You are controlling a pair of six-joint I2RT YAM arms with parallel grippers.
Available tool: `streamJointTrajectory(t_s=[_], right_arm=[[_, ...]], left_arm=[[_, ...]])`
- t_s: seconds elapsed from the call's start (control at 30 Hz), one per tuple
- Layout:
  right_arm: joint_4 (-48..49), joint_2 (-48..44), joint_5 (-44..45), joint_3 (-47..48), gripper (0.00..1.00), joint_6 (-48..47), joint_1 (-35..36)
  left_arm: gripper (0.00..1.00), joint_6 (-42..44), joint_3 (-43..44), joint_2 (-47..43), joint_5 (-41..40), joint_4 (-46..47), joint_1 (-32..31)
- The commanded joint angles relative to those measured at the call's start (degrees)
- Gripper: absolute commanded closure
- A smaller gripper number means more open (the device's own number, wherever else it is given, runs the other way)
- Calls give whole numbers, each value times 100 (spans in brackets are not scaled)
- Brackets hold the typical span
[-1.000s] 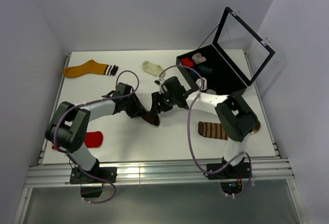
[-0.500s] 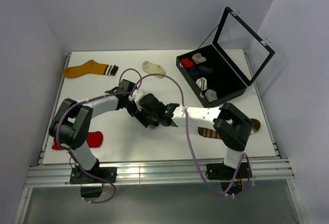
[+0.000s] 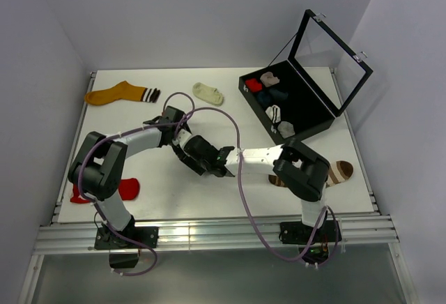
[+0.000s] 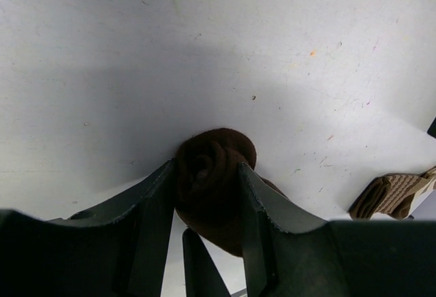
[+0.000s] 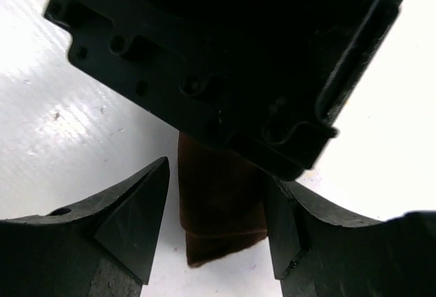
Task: Roll the socks
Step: Pick up the sock at the center of the board.
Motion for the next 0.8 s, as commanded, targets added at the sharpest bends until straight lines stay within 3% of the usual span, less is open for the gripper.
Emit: streamJointTrajectory(t_s=[0.0, 0.27, 0.37, 0.43, 0.47, 0.5, 0.57, 0.77], right_arm=[[254, 282, 80, -168, 37, -105, 68], [667, 388, 106, -801, 44, 97, 59], [702, 414, 97, -924, 55, 133, 59], [641, 432, -17, -890, 70, 124, 59], [563, 449, -60, -863, 77, 124, 59], [510, 449, -165, -802, 89, 124, 59], [343, 406, -254, -758, 98, 133, 51], [97, -260, -746, -968, 100, 466, -116]], left_arm=[[55, 198, 86, 192, -7, -364, -54], [54, 294, 112, 280, 152, -399, 15], [54, 321, 139, 350, 213, -443, 68], [52, 321, 156, 342, 249, -435, 77], [49, 312, 174, 333, 266, -461, 86], [47, 312, 226, 298, 258, -470, 95], [41, 312, 288, 176, 266, -522, 156], [22, 365, 595, -491, 117, -698, 691]])
